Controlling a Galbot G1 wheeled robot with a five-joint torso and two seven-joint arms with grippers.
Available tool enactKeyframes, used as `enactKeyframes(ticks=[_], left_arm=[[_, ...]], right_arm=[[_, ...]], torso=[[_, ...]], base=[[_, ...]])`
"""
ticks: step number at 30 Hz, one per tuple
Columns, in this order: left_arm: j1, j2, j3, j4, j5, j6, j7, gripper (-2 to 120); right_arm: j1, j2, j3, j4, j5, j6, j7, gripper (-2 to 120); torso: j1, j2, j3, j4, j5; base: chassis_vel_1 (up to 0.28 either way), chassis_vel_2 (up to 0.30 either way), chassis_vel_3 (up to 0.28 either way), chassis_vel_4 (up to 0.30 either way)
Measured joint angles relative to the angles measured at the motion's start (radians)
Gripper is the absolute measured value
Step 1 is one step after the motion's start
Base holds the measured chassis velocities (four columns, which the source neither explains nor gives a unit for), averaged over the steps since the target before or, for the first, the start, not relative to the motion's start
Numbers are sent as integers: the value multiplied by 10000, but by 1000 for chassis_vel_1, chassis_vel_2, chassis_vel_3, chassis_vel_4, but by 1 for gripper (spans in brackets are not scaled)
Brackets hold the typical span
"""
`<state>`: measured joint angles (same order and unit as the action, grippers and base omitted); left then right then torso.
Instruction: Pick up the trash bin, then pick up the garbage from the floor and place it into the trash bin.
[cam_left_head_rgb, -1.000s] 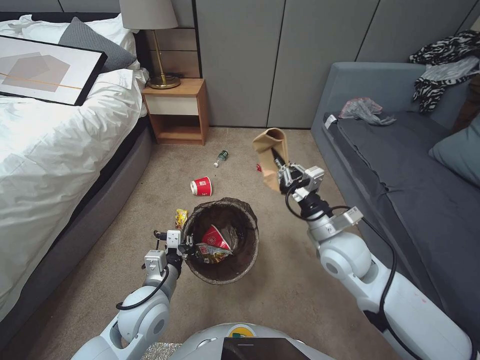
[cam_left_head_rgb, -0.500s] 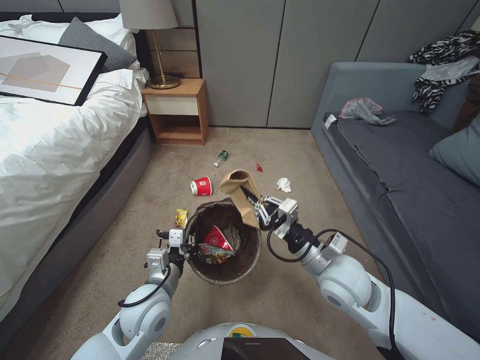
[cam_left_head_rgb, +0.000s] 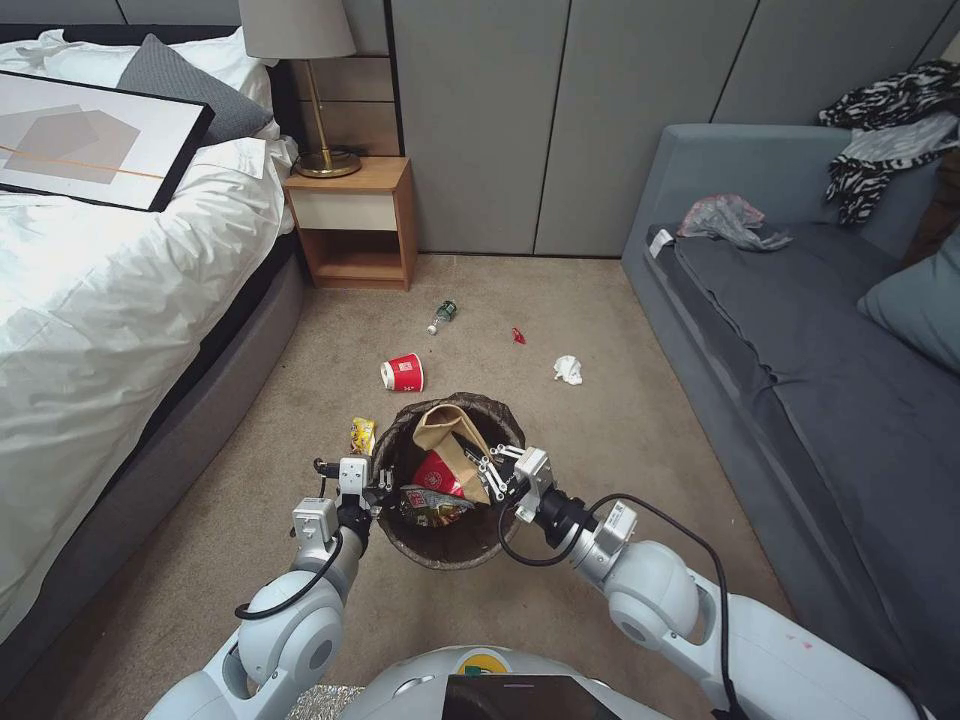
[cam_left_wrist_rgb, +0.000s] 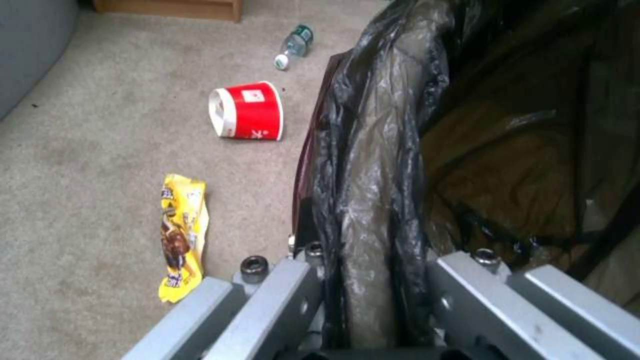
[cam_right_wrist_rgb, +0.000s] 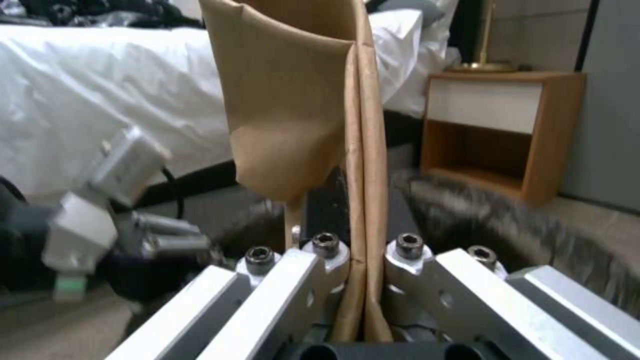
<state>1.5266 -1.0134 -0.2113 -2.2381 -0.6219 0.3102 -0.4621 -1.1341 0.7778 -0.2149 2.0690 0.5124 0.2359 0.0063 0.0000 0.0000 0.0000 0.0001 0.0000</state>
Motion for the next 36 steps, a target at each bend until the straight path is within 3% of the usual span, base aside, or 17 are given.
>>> enactKeyframes(ticks=[11,26,34,36], left_arm=[[15,-64,-15,-88,10,-1,0,2],[-22,-142,2,-23,24,-4,-5,2],[-110,-167,37,76,-8,-5,-20,2],[-113,-168,39,85,-8,-5,-20,2]], right_arm=[[116,157,-268,-614,-281,26,72,0],[183,230,-316,-646,-393,-43,446,52],[-94,143,325,204,-331,-47,478,84],[-140,129,439,343,-301,-49,500,86]], torso=[[0,0,0,-1,-1],[0,0,0,-1,0],[0,0,0,0,0],[0,0,0,-1,0]], base=[[0,0,0,0],[0,0,0,0],[0,0,0,0],[0,0,0,0]])
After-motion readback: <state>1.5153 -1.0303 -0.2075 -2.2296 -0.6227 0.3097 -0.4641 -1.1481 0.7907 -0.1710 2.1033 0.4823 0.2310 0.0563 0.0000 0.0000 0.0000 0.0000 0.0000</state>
